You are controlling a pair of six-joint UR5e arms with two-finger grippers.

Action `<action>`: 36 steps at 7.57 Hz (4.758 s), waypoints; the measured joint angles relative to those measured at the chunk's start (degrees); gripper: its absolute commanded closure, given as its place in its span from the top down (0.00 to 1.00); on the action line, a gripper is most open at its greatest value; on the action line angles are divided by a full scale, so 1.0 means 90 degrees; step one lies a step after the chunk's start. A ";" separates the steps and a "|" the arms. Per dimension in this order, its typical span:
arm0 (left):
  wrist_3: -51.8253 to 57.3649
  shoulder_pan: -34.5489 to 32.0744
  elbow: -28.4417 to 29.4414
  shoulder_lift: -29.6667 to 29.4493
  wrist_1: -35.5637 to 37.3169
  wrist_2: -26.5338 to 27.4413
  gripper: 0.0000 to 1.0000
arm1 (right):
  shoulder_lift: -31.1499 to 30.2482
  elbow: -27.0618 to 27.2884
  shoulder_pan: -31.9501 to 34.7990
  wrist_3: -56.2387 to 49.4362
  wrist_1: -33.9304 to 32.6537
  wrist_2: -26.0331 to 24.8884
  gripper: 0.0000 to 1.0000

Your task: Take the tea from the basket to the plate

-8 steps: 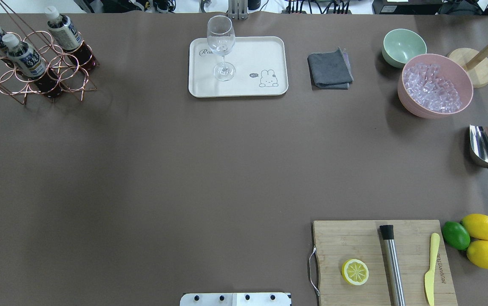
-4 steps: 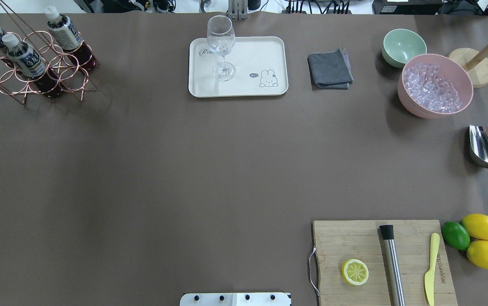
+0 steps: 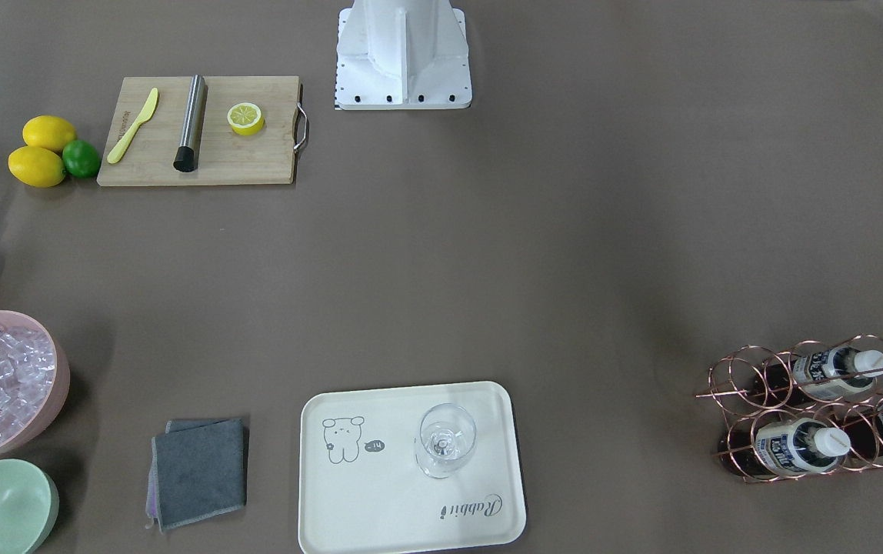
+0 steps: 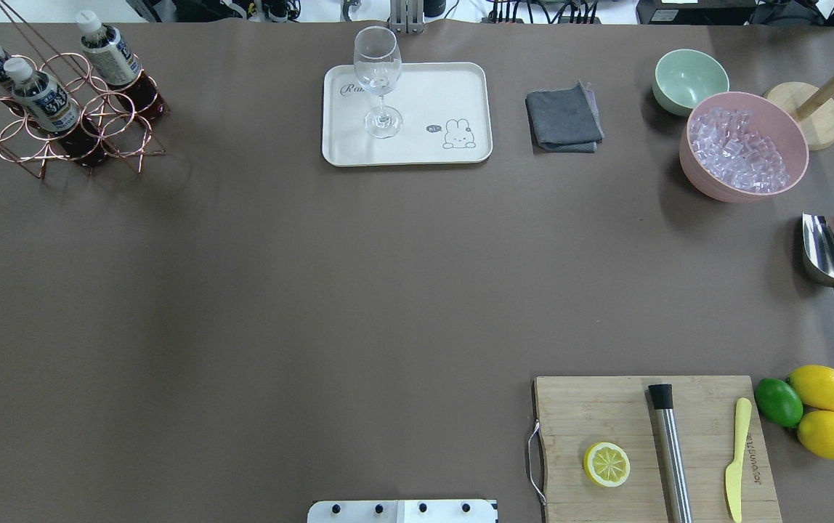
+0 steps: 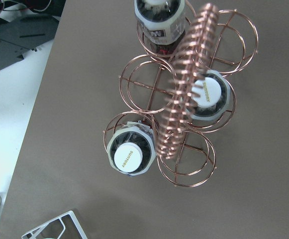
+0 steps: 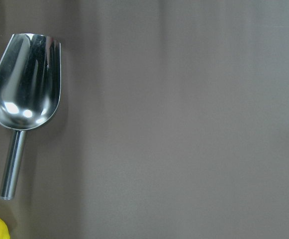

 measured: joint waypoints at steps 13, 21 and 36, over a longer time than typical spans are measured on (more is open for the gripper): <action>0.0156 0.0604 0.0058 -0.0335 -0.0105 -0.0424 0.00 | -0.0004 -0.0007 0.0015 0.0001 0.0000 0.0010 1.00; 0.0846 0.0251 -0.1066 -0.0674 0.1366 -0.0423 0.00 | 0.0005 0.0002 0.0029 0.0010 0.0000 0.0010 1.00; -0.2343 0.3045 -0.4115 -0.1390 0.3462 -0.1041 0.00 | 0.1704 0.0818 -0.2112 0.4798 -0.0007 0.0853 1.00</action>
